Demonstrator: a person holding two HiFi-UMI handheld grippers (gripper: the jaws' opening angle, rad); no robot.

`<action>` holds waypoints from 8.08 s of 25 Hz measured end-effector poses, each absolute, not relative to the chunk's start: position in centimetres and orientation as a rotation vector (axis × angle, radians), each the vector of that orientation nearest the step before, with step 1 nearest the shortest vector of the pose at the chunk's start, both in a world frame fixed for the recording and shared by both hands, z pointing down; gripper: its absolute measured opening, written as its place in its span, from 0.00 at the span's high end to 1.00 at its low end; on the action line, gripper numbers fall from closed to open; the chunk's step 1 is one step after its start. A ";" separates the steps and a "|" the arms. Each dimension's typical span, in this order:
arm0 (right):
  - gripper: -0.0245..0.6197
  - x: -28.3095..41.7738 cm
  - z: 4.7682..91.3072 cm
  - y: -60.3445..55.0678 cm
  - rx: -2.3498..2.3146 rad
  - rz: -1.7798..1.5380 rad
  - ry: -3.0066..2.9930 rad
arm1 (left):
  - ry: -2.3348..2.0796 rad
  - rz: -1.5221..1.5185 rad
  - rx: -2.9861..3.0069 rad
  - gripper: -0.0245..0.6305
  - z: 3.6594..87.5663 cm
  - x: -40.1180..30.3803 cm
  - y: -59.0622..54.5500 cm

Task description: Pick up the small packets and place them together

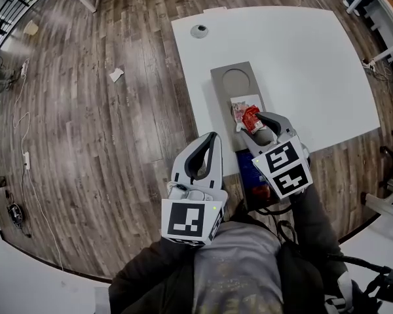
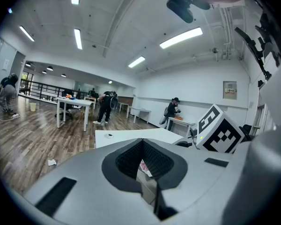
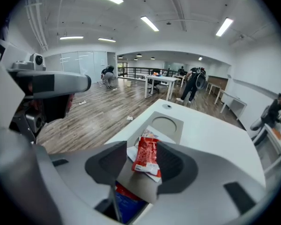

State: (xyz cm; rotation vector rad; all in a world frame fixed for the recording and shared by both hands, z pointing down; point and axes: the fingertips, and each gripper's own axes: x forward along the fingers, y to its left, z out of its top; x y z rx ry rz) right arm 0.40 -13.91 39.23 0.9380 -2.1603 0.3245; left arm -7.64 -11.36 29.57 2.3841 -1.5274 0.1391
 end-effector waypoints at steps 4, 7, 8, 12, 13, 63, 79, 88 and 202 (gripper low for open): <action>0.67 1.5 38.2 -12.9 0.975 0.303 -2.173 | -1.525 0.139 2.403 0.96 28.9 -6.6 -10.0; 0.67 2.6 37.5 -11.8 1.002 0.294 -2.172 | -1.521 0.136 2.420 0.96 28.2 -5.7 -8.9; 0.67 3.0 37.4 -11.4 1.007 0.293 -2.171 | -1.519 0.136 2.426 0.96 28.0 -5.4 -8.6; 0.67 5.0 37.0 -9.4 1.034 0.291 -2.164 | -1.509 0.131 2.452 0.96 27.3 -3.8 -6.7; 0.67 5.5 37.1 -8.7 1.038 0.296 -2.161 | -1.506 0.134 2.454 0.96 27.3 -3.4 -6.0; 0.95 2.1 47.3 -7.7 0.866 -0.045 -1.800 | -1.498 0.193 2.318 0.96 32.9 -7.2 -7.8; 0.95 3.0 43.7 -0.8 0.862 -0.041 -1.923 | -1.454 0.193 2.381 0.96 31.2 -3.3 -2.3; 0.95 4.4 40.3 2.8 0.891 -0.096 -1.985 | -1.480 0.149 2.426 0.96 28.8 -0.9 1.8; 0.56 1.4 48.5 1.9 0.394 0.131 -1.908 | -1.527 0.119 2.325 0.96 30.1 -5.8 -1.9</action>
